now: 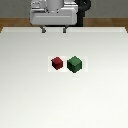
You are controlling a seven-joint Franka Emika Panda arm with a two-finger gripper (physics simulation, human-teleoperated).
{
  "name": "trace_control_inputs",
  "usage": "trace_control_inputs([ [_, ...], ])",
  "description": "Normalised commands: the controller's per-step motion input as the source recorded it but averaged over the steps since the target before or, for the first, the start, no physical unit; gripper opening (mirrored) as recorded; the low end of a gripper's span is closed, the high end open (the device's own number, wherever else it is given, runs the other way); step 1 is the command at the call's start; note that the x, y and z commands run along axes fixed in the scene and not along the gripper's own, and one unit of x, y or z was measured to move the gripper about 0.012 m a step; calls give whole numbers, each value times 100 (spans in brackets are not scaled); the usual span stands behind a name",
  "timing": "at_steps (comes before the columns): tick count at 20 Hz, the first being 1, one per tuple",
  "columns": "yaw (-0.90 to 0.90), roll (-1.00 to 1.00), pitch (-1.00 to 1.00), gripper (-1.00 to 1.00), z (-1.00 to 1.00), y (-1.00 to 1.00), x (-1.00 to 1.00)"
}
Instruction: Place the red cube on top of the green cube.
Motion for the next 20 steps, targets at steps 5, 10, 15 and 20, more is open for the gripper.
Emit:
trace_control_inputs([
  [5,0,0,0,100,-20,0,60],
  [10,0,0,0,100,-20,0,0],
  [15,9,0,0,100,0,0,40],
  [20,9,0,0,100,0,0,40],
])
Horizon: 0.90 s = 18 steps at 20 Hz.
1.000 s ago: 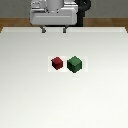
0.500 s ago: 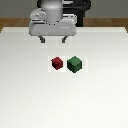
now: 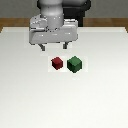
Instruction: Place the red cube on top of the green cube.
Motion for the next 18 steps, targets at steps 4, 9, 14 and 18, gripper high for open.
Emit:
trace_control_inputs([
  [4,11,0,0,100,0,0,0],
  [9,39,0,0,100,0,0,0],
  [14,30,0,0,100,0,0,0],
  [18,0,0,0,100,0,0,0],
])
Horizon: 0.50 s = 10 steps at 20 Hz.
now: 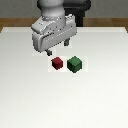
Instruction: Place the red cube on top of the green cube.
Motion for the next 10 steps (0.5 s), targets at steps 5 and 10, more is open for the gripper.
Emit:
trace_control_inputs([
  [5,0,0,0,100,0,0,-20],
  [10,0,0,0,100,0,0,-20],
])
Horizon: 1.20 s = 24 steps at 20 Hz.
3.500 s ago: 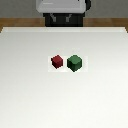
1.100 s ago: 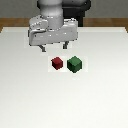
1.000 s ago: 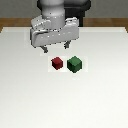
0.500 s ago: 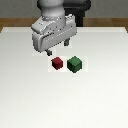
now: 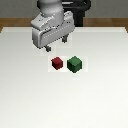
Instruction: Place the red cube on top of the green cube.
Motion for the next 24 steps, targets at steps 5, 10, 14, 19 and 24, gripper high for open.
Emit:
trace_control_inputs([
  [5,0,0,0,100,-60,0,20],
  [10,0,0,0,100,-40,0,0],
  [14,0,0,0,100,-50,0,0],
  [19,0,0,0,-100,-20,0,0],
  [24,0,0,0,-100,60,0,0],
])
